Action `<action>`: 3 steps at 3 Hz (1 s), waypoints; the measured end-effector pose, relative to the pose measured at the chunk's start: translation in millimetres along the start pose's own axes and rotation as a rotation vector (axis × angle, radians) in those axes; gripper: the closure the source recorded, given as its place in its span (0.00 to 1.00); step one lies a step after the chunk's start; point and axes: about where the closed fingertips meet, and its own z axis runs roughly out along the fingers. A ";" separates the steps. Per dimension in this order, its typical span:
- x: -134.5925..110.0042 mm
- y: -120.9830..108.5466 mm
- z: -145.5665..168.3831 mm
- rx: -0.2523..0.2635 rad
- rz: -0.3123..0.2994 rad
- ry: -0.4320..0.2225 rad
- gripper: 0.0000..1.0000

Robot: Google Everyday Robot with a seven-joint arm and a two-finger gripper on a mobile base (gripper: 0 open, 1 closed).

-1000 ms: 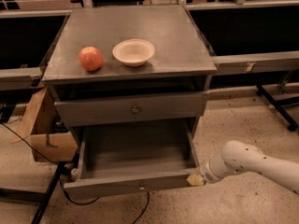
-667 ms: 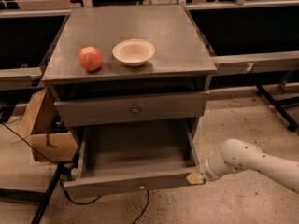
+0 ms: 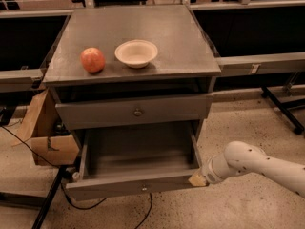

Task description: Close middle drawer

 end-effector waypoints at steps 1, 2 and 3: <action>-5.7 -3.1 1.5 0.001 -0.005 -0.008 1.00; -11.7 -6.1 1.4 0.001 -0.009 -0.015 1.00; -11.0 -5.5 4.1 -0.017 -0.009 -0.006 1.00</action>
Offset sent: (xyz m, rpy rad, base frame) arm 0.2989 0.0846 0.0308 0.1663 -0.2572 0.0809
